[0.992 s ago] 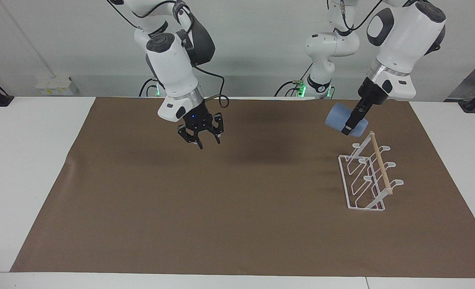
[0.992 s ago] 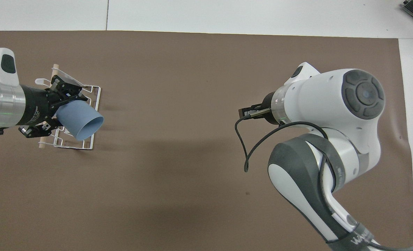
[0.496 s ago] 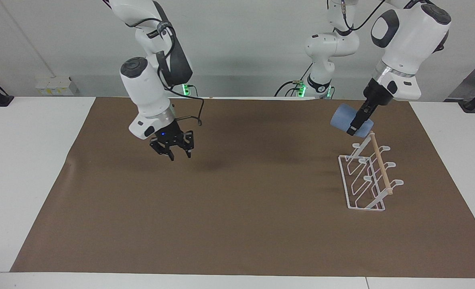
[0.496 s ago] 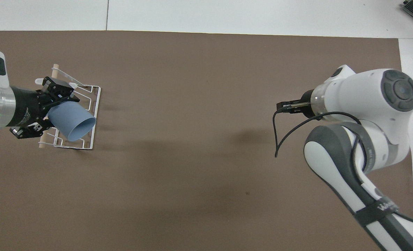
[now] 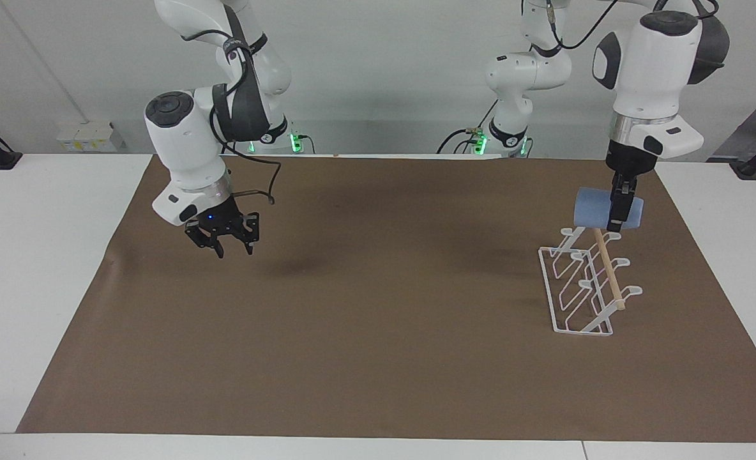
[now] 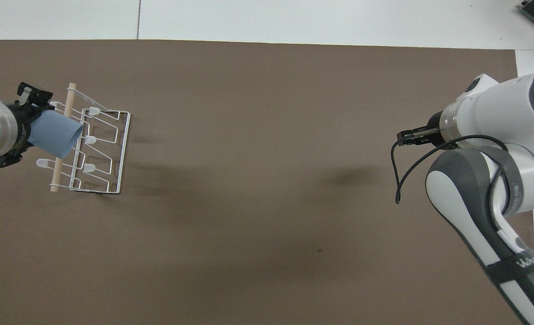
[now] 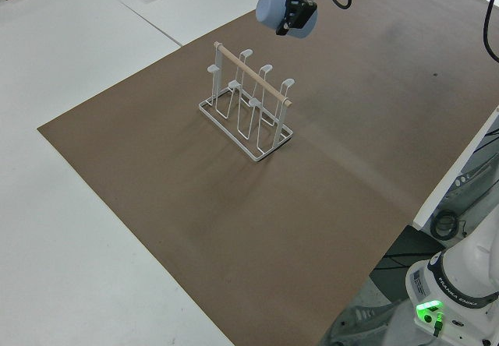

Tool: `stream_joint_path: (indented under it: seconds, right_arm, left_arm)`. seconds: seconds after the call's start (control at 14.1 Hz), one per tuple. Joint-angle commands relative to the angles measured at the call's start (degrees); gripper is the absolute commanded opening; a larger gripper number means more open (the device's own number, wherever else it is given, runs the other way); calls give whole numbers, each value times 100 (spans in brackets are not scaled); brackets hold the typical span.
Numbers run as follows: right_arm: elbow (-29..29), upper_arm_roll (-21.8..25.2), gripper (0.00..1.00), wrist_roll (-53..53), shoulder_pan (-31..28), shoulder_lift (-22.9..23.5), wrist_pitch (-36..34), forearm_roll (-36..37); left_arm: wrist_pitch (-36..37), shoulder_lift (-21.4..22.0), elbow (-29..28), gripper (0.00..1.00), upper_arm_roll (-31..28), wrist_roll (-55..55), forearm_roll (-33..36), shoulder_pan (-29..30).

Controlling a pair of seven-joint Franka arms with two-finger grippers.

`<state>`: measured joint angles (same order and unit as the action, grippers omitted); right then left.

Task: Hang cup on cup holder
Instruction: 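Raise the cup with the left gripper above the wire rack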

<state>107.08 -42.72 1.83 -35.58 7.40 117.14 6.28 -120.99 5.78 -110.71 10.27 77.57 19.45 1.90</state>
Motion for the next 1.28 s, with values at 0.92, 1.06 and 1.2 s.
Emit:
stream_joint_path:
  seconds: [0.92,1.06,1.2]
  right_arm:
    - [-944,579,63,-795,-28,-933,-2564,-441]
    - [-926,765,64,-877,-28,-986,-2678,-759]
    - [-908,774,65,-886,-19,-1065,-2714,-760]
  left_arm:
    - [461,-956,67,0,-16,3729,4760,-1069]
    - [628,-939,-98,0,-16,4195,5189,-1165]
    - [821,-1078,-109,0,-16,4564,5515,-1280]
